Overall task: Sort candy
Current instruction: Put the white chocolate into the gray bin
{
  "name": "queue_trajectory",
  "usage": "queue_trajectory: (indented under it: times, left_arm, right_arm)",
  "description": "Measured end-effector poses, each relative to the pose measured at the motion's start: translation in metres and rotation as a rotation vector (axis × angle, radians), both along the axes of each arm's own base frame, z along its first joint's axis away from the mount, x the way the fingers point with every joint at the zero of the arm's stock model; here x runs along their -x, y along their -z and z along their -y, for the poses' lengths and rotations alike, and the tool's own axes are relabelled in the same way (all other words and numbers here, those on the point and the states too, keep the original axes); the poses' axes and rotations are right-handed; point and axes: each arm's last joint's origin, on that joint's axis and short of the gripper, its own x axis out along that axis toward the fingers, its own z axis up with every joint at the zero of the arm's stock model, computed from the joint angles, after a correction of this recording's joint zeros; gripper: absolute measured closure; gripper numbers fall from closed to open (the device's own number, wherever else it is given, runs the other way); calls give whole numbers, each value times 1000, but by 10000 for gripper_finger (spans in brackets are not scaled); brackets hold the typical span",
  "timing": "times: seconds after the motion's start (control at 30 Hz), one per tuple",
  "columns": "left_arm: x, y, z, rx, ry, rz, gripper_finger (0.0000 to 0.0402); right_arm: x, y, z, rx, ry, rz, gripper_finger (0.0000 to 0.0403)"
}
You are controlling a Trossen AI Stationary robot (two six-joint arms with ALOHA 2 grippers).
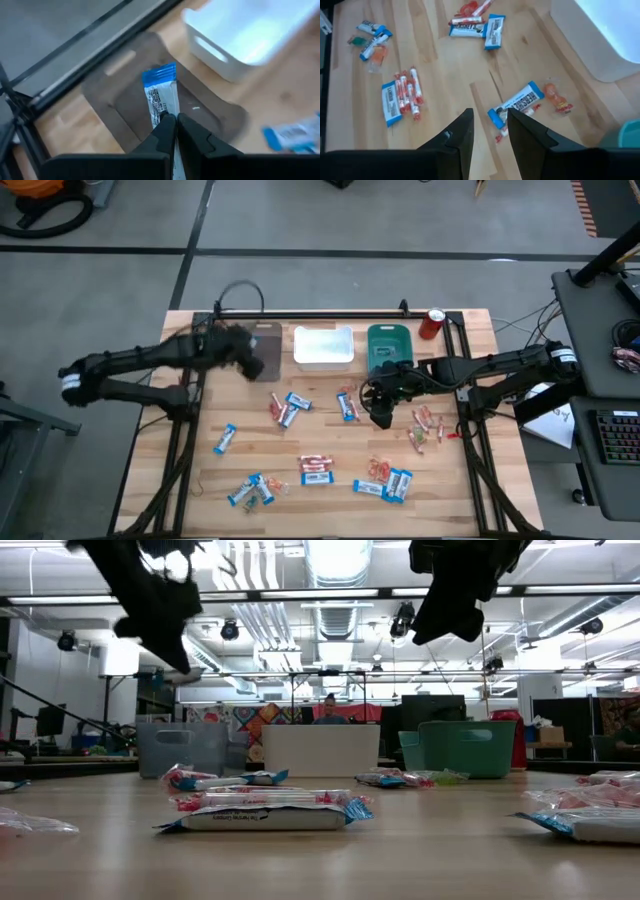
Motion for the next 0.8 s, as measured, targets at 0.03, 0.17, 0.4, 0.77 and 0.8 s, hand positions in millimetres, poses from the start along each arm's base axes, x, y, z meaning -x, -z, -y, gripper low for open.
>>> queue_trajectory:
  times: [0.03, 0.17, 0.4, 0.77, 0.8]
  left_arm:
    - [0, 1, -11, -1, -6, -1, 401]
    - [-1, 9, -49, 28, -21, 3, 401]
    - [-5, 37, -72, 131, -43, -106, 401]
    - [-17, 60, -80, 195, -72, -170, 400]
    - [-17, 61, -81, 198, -73, -174, 398]
  right_arm:
    - [0, 0, 0, 8, 8, 0, 294]
    - [0, 0, 1, 25, 25, 0, 292]
    - [0, 1, 1, 41, 10, -2, 297]
    - [0, 1, 1, 82, -30, -5, 300]
    - [0, 1, 1, 82, -30, -5, 300]
